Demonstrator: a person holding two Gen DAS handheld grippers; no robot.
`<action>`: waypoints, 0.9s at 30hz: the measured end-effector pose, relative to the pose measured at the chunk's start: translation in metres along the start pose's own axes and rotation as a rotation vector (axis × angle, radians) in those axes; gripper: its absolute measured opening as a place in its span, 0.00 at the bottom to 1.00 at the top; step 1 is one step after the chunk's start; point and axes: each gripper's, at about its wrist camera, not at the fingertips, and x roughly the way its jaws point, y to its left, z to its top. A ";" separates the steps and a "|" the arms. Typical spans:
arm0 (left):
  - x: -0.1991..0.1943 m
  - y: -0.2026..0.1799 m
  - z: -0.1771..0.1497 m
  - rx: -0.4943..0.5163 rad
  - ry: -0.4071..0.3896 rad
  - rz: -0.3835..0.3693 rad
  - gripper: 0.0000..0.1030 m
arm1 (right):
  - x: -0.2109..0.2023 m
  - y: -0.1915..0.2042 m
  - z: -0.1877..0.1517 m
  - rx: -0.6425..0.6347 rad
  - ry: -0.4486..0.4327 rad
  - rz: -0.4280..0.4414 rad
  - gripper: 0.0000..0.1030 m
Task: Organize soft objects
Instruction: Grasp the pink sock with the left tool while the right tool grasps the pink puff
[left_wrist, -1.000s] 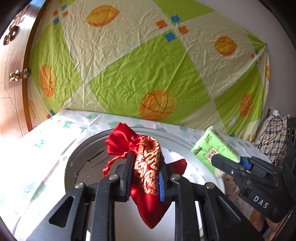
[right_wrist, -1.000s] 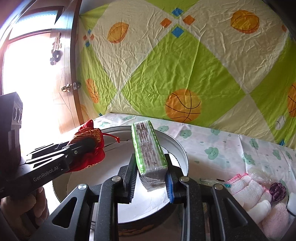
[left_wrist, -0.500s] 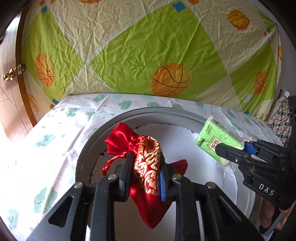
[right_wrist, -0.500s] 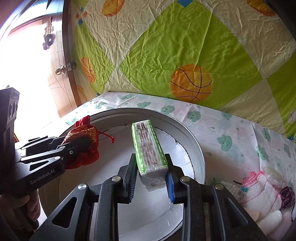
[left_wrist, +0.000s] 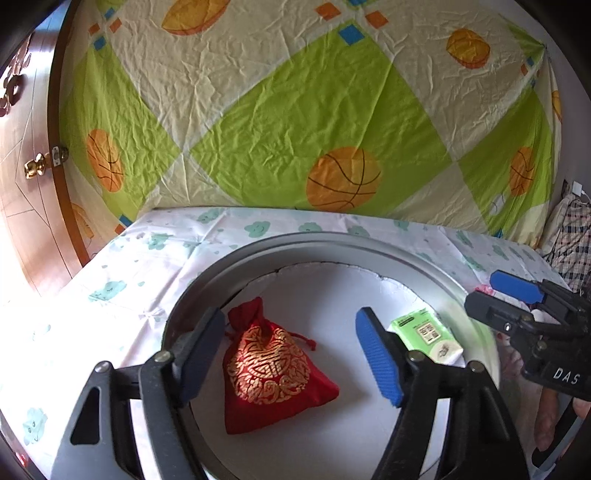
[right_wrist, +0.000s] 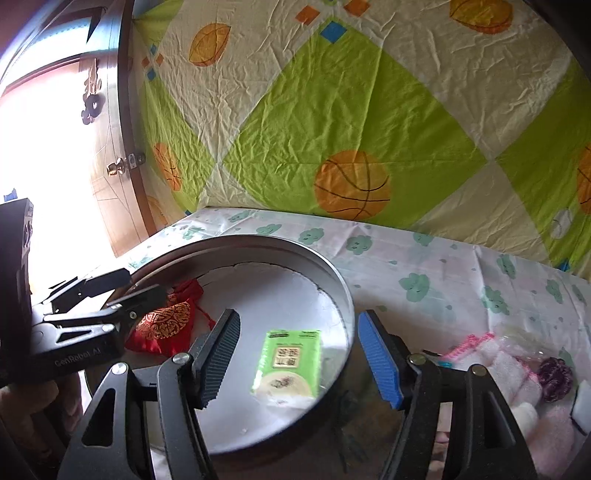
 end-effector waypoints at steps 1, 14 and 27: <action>-0.006 -0.005 -0.001 0.000 -0.019 -0.009 0.73 | -0.011 -0.009 -0.005 -0.002 -0.018 -0.031 0.67; -0.025 -0.153 -0.026 0.198 -0.059 -0.224 0.76 | -0.101 -0.136 -0.058 0.110 -0.052 -0.351 0.72; 0.011 -0.235 -0.044 0.327 0.106 -0.321 0.46 | -0.098 -0.185 -0.083 0.203 0.059 -0.374 0.72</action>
